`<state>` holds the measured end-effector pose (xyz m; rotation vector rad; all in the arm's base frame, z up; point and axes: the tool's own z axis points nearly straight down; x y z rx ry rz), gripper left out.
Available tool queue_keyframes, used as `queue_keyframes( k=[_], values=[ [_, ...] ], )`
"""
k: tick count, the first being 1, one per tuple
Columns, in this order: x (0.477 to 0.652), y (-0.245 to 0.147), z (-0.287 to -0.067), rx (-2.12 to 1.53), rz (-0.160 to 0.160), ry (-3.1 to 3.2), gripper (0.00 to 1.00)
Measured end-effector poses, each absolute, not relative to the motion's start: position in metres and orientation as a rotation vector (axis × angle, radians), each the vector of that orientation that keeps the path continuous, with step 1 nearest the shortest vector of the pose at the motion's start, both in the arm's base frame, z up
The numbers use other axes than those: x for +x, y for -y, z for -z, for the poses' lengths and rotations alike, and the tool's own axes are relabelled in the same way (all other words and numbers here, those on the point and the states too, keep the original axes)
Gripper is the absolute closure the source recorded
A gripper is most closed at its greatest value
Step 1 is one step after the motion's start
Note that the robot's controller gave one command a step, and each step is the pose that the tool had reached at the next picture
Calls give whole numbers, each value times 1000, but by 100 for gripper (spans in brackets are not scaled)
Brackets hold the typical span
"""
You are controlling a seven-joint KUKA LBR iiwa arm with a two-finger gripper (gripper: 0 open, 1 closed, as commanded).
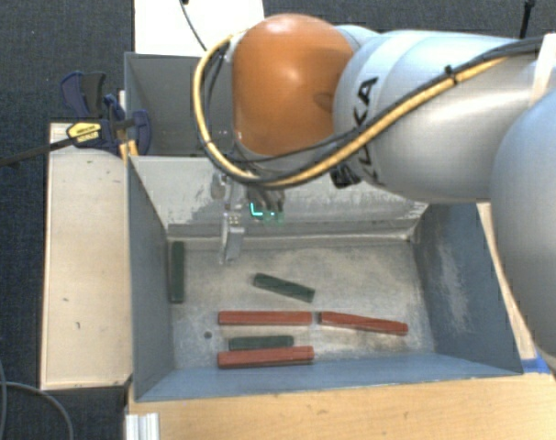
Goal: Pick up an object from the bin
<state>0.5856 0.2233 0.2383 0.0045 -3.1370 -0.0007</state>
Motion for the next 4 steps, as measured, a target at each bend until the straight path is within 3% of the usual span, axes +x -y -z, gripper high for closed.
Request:
queue_keyframes(
  k=[1,2,3,4],
  values=[
    [532,-138,-66,56,-2,3134,0],
    [513,-118,-101,-103,0,3139,0],
    [514,-120,-108,-425,3,3117,0],
    [511,-120,-70,-658,2,3071,0]
  ],
)
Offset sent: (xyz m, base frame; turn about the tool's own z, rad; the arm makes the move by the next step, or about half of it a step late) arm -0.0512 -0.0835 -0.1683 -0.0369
